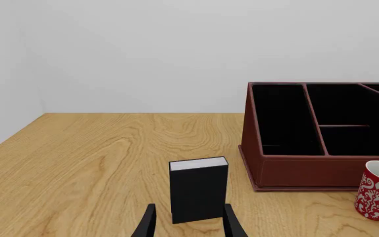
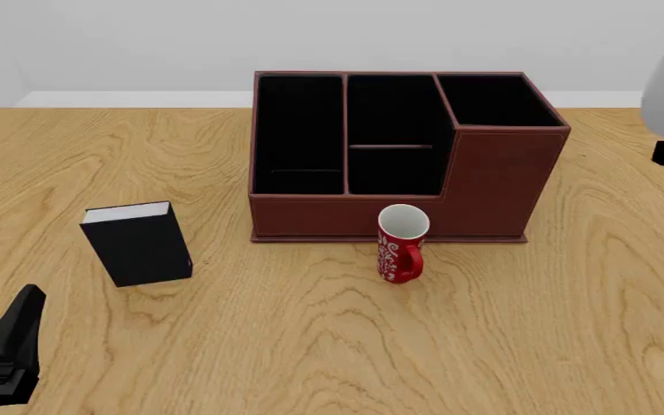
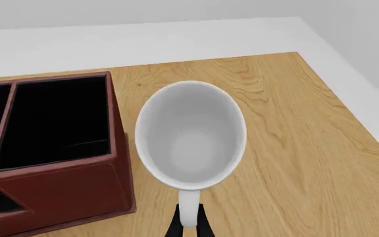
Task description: Pick up the white mug and place it to the right of the caddy.
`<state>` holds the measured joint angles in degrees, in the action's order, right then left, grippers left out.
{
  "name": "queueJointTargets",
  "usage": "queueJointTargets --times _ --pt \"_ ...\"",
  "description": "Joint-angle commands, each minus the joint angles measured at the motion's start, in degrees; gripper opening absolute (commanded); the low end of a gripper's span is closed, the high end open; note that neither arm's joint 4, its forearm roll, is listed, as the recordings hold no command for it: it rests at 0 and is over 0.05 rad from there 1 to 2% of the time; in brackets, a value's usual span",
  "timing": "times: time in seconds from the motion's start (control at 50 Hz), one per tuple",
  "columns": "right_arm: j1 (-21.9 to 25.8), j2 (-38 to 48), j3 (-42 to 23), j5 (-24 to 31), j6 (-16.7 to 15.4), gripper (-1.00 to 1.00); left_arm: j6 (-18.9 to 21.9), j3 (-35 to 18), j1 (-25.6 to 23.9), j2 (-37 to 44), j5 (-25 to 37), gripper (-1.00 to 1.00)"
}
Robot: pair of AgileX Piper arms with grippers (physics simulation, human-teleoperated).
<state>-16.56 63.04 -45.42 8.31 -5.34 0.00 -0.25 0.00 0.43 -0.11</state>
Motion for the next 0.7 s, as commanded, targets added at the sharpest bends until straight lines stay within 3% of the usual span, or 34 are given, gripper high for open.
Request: queueJointTargets --times 0.02,0.38,0.7 --pt "-0.32 3.78 -1.1 -2.0 0.97 -1.0 0.0 0.0 0.0 0.0 0.0 1.0" --pt "-0.04 10.98 -3.37 -4.38 2.37 -1.0 0.0 0.0 0.0 0.0 0.0 1.0" --pt "0.31 13.47 -6.6 -2.94 2.29 -1.0 0.0 0.0 0.0 0.0 0.0 1.0"
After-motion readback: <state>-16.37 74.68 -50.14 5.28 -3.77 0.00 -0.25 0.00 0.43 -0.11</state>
